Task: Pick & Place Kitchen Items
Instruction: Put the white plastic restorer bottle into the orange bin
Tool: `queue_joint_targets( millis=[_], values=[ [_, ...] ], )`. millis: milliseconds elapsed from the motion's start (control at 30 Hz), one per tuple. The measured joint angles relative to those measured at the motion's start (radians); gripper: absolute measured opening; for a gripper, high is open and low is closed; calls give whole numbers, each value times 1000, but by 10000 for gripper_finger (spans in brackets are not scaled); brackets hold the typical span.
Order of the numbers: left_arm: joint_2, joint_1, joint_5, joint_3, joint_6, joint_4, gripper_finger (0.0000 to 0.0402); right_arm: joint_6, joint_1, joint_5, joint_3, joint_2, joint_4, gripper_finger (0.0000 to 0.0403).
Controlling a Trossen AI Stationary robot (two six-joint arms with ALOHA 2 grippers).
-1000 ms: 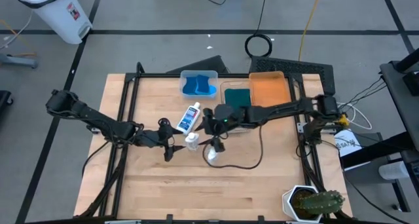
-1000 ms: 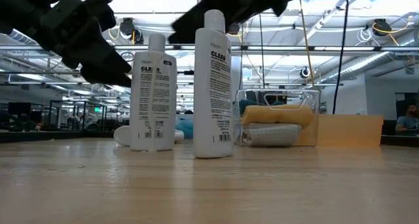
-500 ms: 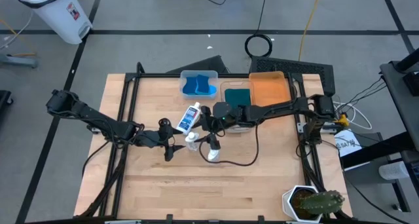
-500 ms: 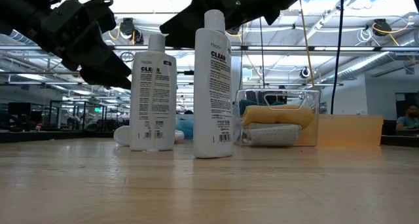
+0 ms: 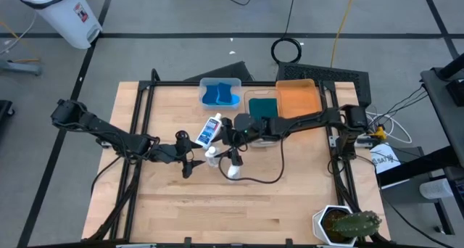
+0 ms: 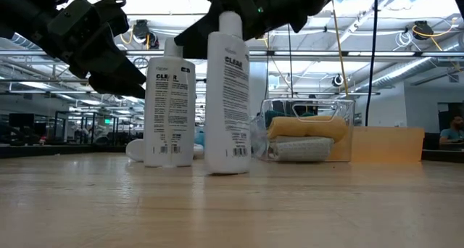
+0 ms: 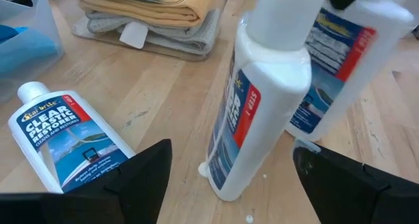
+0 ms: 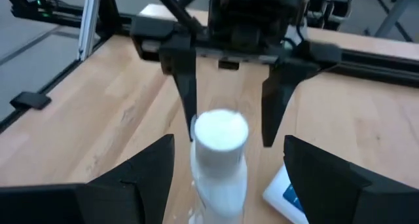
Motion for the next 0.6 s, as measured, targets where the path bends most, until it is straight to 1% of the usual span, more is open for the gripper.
queue_joint_targets(
  millis=[367, 600],
  values=[
    [0, 0, -3, 0, -3, 0, 302, 7, 0, -1, 0, 2, 0, 254],
    [0, 0, -16, 0, -3, 1, 309, 7, 0, -2, -3, 39, 22, 253]
  ],
)
